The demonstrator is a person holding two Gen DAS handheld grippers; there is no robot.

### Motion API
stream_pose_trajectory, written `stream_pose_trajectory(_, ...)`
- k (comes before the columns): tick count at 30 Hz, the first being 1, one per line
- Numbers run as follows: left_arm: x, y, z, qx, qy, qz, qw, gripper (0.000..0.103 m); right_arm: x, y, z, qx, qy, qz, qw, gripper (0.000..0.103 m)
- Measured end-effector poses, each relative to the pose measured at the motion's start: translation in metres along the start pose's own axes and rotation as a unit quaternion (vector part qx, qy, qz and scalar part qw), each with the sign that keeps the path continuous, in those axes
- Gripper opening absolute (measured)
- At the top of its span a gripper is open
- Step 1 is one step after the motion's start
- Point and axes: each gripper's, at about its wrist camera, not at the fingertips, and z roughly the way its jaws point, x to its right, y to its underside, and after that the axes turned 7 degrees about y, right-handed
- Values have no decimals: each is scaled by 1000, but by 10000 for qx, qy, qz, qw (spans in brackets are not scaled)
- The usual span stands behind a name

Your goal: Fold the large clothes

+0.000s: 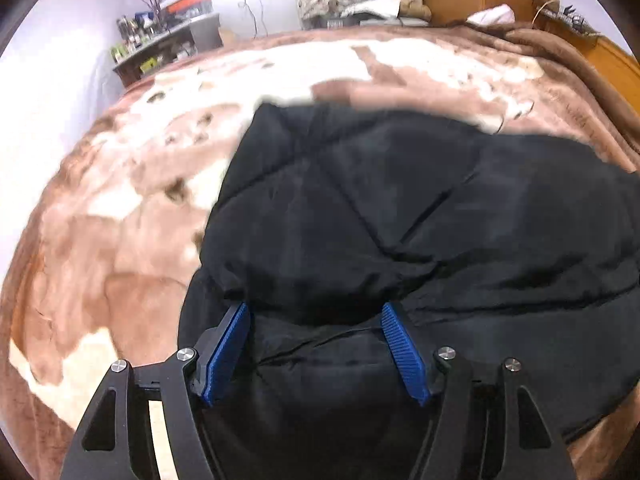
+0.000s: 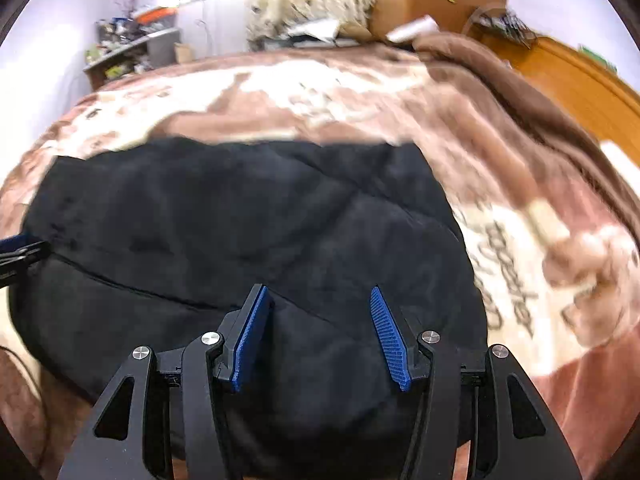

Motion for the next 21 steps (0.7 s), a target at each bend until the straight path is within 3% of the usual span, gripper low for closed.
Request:
stream_pose_trajectory(3, 6, 4, 16, -156, -80, 65, 9998, 70, -7, 2, 18, -214, 56, -220, 9995, 55)
stream_pose_trajectory(7, 2, -3, 40, -424, 152, -274, 9986, 70, -11, 8, 42, -466, -15, -144, 9988, 55)
stream_pose_trajectory(11, 5, -2, 48, -446, 170, -285, 9985, 70, -10, 9, 56, -687, -108, -177, 9974, 55)
stream_pose_trajectory(15, 10, -5, 45, -479, 164, -287, 9983, 70, -11, 10, 54, -666, -91, -169, 9976, 55)
stream_pose_trajectory(18, 5, -12, 24, -368, 250, -369, 9983, 70, -10, 6, 42, -634, -75, -265, 9976, 55)
stream_pose_trajectory(21, 7, -12, 1, -233, 339, -126, 9991, 69, -1, -2, 17, -481, -142, -283, 9983, 55)
